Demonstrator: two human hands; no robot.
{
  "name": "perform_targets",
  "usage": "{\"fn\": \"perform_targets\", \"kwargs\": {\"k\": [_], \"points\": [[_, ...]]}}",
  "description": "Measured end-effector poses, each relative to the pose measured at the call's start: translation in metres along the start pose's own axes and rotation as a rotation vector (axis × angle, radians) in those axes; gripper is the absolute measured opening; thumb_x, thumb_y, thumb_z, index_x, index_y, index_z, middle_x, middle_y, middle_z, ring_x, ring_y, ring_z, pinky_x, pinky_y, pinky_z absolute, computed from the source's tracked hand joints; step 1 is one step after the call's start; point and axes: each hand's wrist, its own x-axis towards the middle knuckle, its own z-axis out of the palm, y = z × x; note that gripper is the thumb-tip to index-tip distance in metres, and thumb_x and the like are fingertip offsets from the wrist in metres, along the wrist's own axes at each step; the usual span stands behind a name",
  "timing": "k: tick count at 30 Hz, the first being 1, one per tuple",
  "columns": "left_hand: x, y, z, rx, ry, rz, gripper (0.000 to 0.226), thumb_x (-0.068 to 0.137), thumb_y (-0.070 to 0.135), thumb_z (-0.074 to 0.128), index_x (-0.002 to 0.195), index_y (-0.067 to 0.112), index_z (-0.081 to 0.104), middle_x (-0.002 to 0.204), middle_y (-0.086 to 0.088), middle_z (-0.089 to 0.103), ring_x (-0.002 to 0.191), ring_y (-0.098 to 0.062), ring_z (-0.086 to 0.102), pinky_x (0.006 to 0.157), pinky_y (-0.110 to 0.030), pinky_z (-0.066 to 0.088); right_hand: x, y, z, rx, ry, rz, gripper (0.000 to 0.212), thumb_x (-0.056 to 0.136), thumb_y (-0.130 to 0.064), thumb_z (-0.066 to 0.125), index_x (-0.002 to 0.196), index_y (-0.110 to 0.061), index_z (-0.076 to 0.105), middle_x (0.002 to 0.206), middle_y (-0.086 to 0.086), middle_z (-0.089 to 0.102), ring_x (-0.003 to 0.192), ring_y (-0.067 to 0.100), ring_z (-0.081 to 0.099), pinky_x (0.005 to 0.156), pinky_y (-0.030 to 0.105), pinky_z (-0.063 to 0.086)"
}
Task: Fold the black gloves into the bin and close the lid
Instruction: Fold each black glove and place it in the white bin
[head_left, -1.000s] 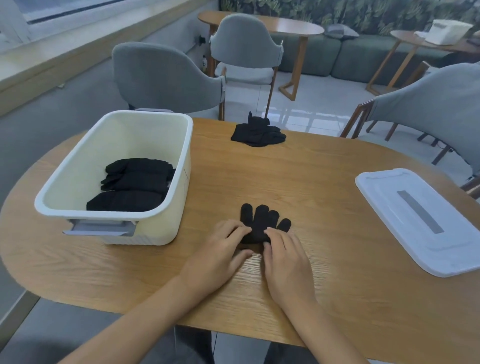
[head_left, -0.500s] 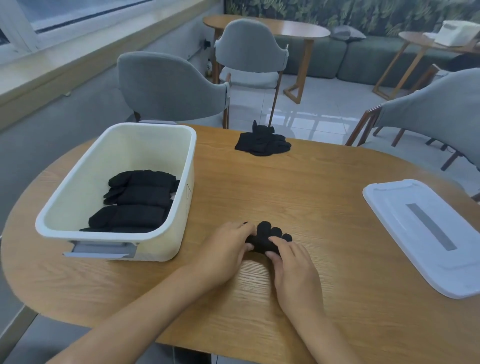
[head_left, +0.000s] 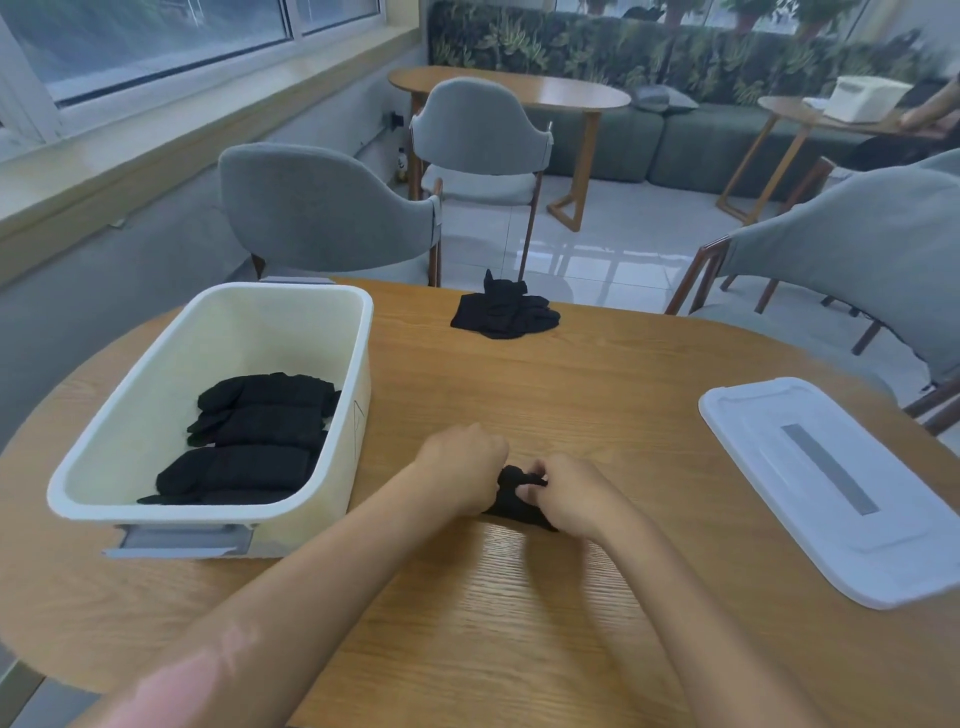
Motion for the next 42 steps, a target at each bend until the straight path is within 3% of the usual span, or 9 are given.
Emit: {"fn": "perform_targets", "kwargs": {"k": [6,8,13,18,22,29,34,38,42], "points": [[0.003,-0.003,0.000,-0.044,0.025,0.072,0.027,0.092,0.019,0.067,0.113,0.012,0.051,0.114,-0.010,0.055,0.104,-0.030,0.055,0.082,-0.043,0.053,0.015,-0.016,0.002,-0.223,0.010,0.089,0.018,0.094,-0.028,0.062,0.094,-0.011,0.063,0.090,0.005,0.065,0.083,0.024,0.060,0.066,0.028,0.044],[0.006,-0.004,0.001,-0.071,0.028,0.122,0.030,0.090,0.012,0.066,0.115,0.010,0.050,0.117,-0.012,0.053,0.106,-0.033,0.055,0.085,-0.044,0.052,0.011,-0.021,0.006,-0.290,0.084,0.092,0.013,0.094,-0.025,0.062,0.100,-0.015,0.058,0.099,0.005,0.062,0.091,0.025,0.059,0.069,0.029,0.042],[0.011,-0.002,-0.001,-0.082,-0.017,0.167,0.016,0.093,0.009,0.061,0.108,0.005,0.058,0.112,-0.016,0.059,0.103,-0.034,0.060,0.087,-0.046,0.053,0.012,-0.016,0.013,-0.290,0.212,0.126,0.046,0.088,-0.029,0.069,0.128,-0.018,0.050,0.123,0.006,0.048,0.122,0.029,0.045,0.076,0.036,0.044],[0.014,-0.001,-0.005,-0.097,-0.076,0.149,0.013,0.091,0.004,0.061,0.104,0.008,0.060,0.108,-0.014,0.067,0.100,-0.032,0.064,0.075,-0.037,0.049,0.026,-0.017,0.015,-0.283,0.104,0.114,0.040,0.086,-0.020,0.069,0.124,-0.018,0.058,0.123,0.007,0.060,0.116,0.030,0.057,0.080,0.030,0.047],[0.013,0.000,-0.006,-0.130,-0.086,0.148,0.026,0.090,0.004,0.061,0.115,0.009,0.063,0.112,-0.012,0.068,0.103,-0.032,0.064,0.083,-0.039,0.053,0.028,-0.020,0.008,-0.296,0.016,0.075,0.032,0.087,-0.017,0.065,0.119,-0.015,0.065,0.114,0.007,0.068,0.105,0.027,0.066,0.082,0.028,0.052],[-0.002,-0.005,-0.024,-0.099,-0.087,0.221,0.028,0.091,0.002,0.058,0.116,0.014,0.065,0.108,-0.007,0.068,0.098,-0.029,0.065,0.081,-0.043,0.054,0.011,-0.008,0.000,-0.143,0.074,-0.096,0.022,0.091,-0.014,0.061,0.113,-0.019,0.060,0.110,0.001,0.066,0.100,0.021,0.061,0.080,0.030,0.049],[-0.013,-0.014,-0.054,-0.088,0.005,0.221,0.021,0.093,0.007,0.061,0.113,0.015,0.062,0.103,-0.002,0.062,0.090,-0.022,0.057,0.071,-0.032,0.041,-0.010,-0.021,-0.024,0.017,0.118,-0.157,0.013,0.093,-0.008,0.063,0.101,-0.016,0.058,0.098,-0.002,0.063,0.093,0.021,0.060,0.079,0.037,0.051],[-0.031,-0.032,-0.092,-0.091,0.077,0.242,0.024,0.095,0.011,0.063,0.118,0.018,0.061,0.101,0.002,0.057,0.095,-0.020,0.055,0.074,-0.029,0.038,-0.030,-0.049,-0.053,0.083,0.125,-0.250,0.013,0.095,-0.009,0.065,0.099,-0.020,0.059,0.093,-0.009,0.060,0.082,0.010,0.058,0.059,0.020,0.046],[-0.057,-0.060,-0.134,-0.090,0.153,0.227,0.019,0.094,0.013,0.065,0.101,0.026,0.053,0.100,0.004,0.053,0.093,-0.019,0.051,0.064,-0.024,0.033,-0.046,-0.091,-0.073,0.099,0.180,-0.369,0.014,0.095,-0.013,0.066,0.103,-0.023,0.060,0.096,-0.011,0.059,0.079,0.004,0.057,0.051,0.012,0.043]]}}
